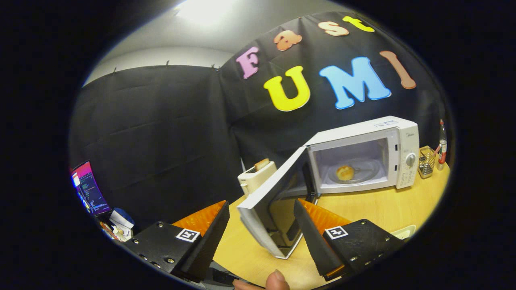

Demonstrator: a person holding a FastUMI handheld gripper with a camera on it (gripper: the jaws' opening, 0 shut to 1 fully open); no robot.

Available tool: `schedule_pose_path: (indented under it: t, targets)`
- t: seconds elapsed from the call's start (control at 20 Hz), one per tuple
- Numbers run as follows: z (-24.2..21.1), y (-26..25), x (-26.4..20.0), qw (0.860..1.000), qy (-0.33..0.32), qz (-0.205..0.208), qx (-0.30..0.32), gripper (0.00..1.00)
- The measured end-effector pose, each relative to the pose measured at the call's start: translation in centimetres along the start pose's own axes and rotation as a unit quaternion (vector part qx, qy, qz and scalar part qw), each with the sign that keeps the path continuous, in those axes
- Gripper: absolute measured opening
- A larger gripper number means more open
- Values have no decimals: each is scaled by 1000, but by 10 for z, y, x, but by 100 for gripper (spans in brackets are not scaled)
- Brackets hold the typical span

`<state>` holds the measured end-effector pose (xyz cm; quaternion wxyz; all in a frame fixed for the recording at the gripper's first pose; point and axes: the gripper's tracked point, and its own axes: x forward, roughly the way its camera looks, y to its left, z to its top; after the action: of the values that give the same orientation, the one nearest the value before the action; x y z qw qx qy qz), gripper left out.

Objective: Open the microwave, put the food inside, and close the microwave door.

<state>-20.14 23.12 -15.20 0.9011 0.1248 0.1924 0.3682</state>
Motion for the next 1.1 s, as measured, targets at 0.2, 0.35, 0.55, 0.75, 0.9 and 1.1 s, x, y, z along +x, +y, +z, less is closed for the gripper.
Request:
schedule_pose_path:
  t: [0.2, 0.35, 0.55, 0.75, 0.9, 1.1]
  targets:
    - [-6, 55, 0, 996, -34, 51, -71, 97]
    - [-16, 87, 18, 983, -65, 70, -154, 97]
    - [-47, 89, 47, 964, -63, 43, -255, 90]
    - [-69, 79, 77, 967, -40, 34, -248, 67]
    - [-72, 67, 90, 973, -28, 23, -227, 36]
    - [-95, 48, 108, 975, 2, 12, -221, 36]
